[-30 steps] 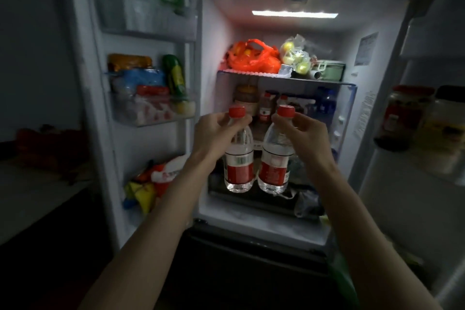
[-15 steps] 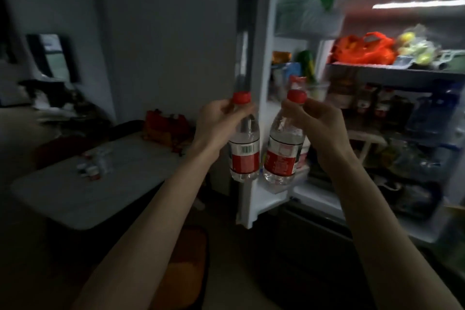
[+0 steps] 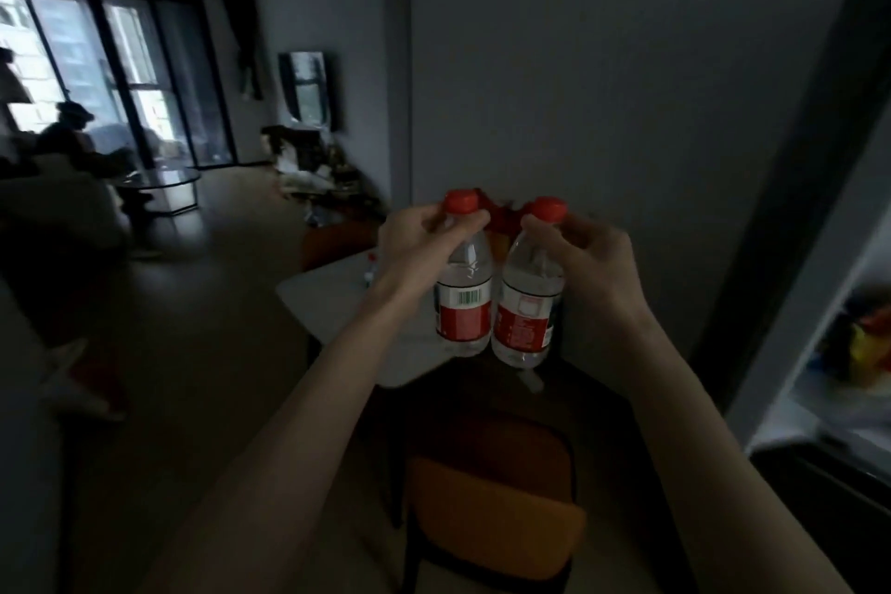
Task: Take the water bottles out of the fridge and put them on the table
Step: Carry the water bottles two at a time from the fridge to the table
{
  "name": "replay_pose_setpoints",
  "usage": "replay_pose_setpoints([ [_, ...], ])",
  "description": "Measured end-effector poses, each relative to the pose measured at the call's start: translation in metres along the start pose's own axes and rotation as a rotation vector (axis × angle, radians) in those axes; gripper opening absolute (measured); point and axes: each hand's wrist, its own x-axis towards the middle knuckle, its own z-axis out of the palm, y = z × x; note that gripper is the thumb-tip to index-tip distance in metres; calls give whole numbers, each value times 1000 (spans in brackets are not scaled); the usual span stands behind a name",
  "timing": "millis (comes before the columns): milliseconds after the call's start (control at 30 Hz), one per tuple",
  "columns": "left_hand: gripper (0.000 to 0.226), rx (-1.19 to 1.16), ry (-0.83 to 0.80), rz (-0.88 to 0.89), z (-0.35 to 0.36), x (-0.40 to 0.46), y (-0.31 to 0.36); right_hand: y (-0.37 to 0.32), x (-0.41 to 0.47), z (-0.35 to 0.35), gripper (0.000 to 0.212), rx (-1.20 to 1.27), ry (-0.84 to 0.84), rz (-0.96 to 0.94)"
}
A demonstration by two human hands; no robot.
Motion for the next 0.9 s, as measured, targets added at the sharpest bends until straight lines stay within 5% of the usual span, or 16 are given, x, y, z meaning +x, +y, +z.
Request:
replay_pose_setpoints([
  [500, 24, 143, 193, -119, -193, 200, -149, 79, 205, 279, 27, 98, -147, -21],
  [900, 26, 179, 34, -143, -286, 377, -301, 167, 330, 446, 17, -56, -31, 41],
])
